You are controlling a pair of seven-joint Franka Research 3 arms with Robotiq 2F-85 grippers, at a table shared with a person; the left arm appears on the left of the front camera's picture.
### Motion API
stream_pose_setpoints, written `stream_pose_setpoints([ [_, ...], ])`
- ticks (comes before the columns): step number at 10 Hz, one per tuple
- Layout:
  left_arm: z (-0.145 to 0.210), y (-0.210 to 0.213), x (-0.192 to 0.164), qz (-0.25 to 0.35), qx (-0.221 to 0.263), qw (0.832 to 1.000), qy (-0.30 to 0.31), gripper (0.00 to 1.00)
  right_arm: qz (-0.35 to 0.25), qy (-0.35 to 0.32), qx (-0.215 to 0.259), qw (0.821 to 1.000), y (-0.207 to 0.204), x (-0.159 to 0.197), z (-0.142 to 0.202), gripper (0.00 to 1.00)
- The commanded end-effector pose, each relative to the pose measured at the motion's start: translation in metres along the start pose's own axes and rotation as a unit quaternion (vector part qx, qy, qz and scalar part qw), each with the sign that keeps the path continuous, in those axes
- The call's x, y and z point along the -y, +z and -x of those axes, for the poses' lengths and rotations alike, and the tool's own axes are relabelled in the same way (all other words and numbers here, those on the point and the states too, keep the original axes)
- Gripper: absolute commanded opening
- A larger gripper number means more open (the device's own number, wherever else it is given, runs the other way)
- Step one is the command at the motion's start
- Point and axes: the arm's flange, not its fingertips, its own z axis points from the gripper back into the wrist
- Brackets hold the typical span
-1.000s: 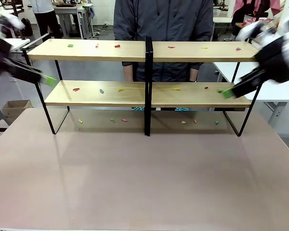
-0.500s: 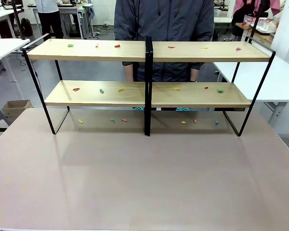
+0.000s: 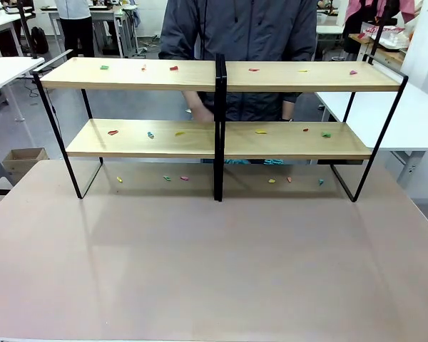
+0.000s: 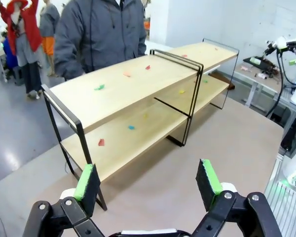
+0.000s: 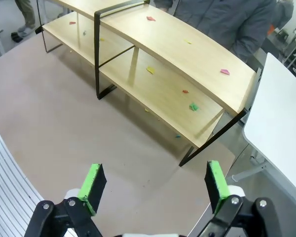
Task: Clean the shelves.
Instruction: Pick up the Duster when the human hands it over.
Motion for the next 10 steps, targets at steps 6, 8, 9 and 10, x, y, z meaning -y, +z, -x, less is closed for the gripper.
stream_pose_setpoints([
  [6,0.081,-0.03,0.046,-0.012,-0.054,0.998,-0.009,1.0,0.0,-0.001,-0.008,1.0,-0.033,-0.005,0.054,1.0],
  [8,0.08,-0.026,0.043,-0.011,-0.059,0.998,-0.017,1.0,-0.003,0.0,0.004,1.0,-0.029,-0.004,0.058,1.0],
  [9,0.077,-0.029,0.045,-0.011,-0.06,0.998,-0.022,1.0,-0.01,-0.002,0.012,1.0,-0.025,-0.004,0.061,1.0],
  [10,0.074,-0.036,0.051,-0.012,-0.063,0.998,-0.021,1.0,-0.007,-0.006,0.022,1.0,-0.019,-0.005,0.064,1.0],
])
